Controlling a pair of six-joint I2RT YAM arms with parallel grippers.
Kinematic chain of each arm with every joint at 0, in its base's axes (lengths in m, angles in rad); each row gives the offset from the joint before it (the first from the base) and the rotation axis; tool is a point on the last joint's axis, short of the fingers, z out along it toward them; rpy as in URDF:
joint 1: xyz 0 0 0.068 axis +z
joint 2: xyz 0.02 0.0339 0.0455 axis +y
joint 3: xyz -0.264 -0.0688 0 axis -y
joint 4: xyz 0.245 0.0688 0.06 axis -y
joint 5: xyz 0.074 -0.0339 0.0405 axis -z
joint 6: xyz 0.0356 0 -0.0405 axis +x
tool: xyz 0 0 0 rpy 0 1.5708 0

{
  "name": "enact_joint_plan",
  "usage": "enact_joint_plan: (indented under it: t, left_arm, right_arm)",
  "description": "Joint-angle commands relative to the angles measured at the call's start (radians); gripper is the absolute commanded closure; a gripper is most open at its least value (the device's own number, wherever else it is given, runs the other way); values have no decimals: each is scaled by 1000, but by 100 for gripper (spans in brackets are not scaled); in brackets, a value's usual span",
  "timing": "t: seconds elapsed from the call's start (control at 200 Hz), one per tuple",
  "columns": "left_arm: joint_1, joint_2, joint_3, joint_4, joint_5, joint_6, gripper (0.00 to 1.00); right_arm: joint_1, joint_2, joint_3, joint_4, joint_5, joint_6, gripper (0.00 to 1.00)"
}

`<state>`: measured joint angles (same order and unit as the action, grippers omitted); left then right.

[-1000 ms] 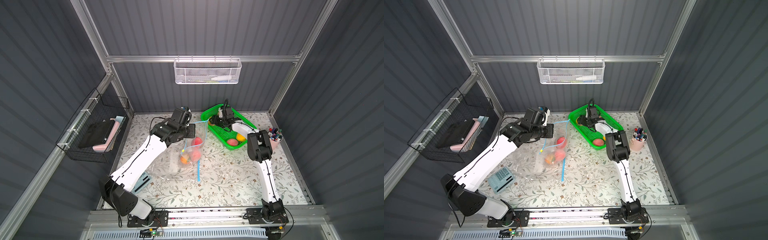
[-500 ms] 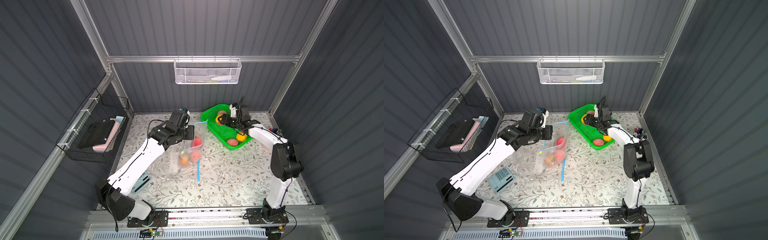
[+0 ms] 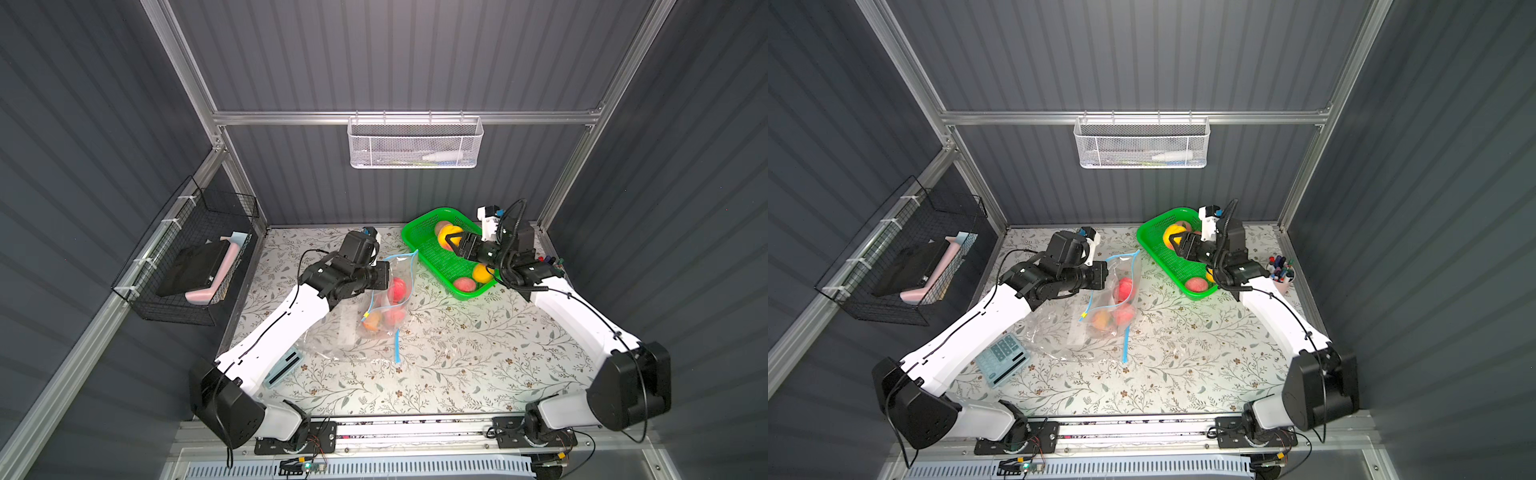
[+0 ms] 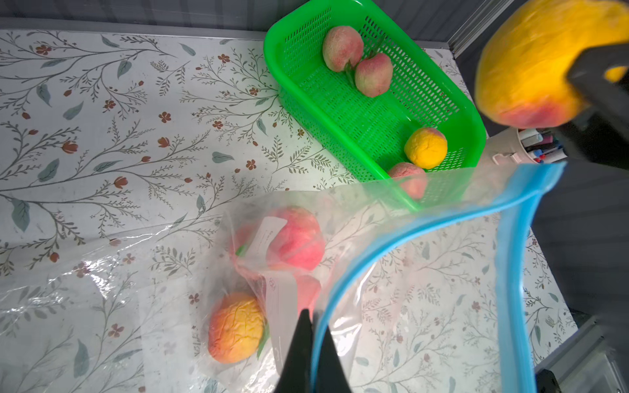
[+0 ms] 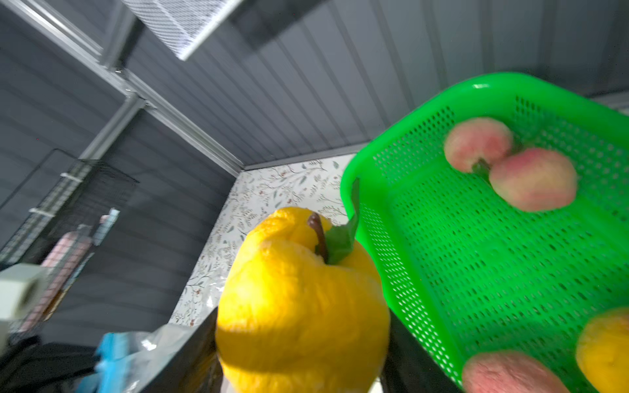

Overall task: Place the peach in a zip-top bag and seal the zipper
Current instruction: Place the peach in the zipper food storage bag.

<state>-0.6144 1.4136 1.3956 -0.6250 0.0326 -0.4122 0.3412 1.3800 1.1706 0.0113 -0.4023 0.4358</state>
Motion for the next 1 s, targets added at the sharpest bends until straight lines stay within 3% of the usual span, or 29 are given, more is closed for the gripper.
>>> enact_joint_plan:
  t: [0.0, 0.355, 0.86, 0.996]
  left_arm:
    - [2, 8, 57, 30, 23, -19, 97]
    - [3, 66, 128, 65, 12, -29, 97]
    - [4, 53, 125, 100, 9, -34, 96]
    - [4, 43, 111, 110, -10, -47, 96]
  right_arm:
    - [57, -63, 19, 44, -59, -43, 41]
    - [205, -134, -23, 99, -113, -119, 41]
    - [248, -31, 23, 64, -153, -123, 39]
    - [258, -4, 53, 4, -105, -145, 38]
